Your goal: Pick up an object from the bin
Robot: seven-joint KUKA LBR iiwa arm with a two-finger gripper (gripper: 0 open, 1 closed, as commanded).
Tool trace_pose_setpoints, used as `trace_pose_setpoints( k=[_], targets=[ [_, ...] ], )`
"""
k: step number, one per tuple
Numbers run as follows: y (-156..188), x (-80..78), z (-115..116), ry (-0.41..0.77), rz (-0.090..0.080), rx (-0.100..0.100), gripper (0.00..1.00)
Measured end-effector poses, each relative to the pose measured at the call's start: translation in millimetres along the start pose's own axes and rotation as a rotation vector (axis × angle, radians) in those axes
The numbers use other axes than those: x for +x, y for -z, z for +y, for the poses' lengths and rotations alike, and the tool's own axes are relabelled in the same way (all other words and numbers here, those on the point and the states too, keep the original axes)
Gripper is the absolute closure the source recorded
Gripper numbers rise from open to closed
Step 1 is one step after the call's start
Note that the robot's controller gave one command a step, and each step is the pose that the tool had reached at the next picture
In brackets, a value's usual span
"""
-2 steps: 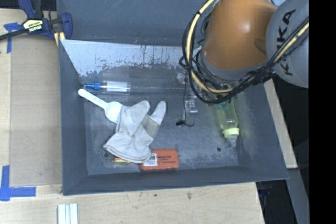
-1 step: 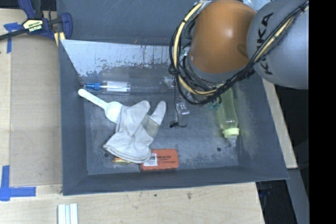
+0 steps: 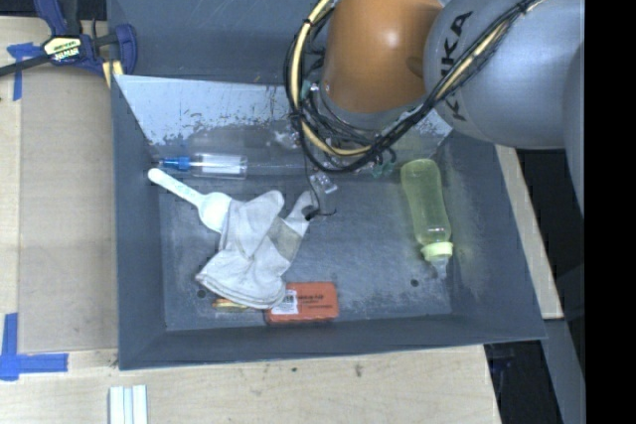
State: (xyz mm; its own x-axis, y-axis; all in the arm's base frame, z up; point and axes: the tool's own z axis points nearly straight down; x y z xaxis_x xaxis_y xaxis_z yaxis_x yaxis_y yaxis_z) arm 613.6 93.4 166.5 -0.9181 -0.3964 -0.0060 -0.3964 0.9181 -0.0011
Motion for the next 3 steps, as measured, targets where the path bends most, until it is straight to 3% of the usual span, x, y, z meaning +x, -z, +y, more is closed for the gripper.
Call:
trace_pose_setpoints(
  k=[1,2,3],
  targets=[
    [-22,0.8,4,0.103,0.002,-0.001,0.00],
    [-78,-3.5,4,0.341,0.001,0.000,0.00],
    [-94,-2.9,7,0.422,0.004,-0.002,1.00]
  ],
)
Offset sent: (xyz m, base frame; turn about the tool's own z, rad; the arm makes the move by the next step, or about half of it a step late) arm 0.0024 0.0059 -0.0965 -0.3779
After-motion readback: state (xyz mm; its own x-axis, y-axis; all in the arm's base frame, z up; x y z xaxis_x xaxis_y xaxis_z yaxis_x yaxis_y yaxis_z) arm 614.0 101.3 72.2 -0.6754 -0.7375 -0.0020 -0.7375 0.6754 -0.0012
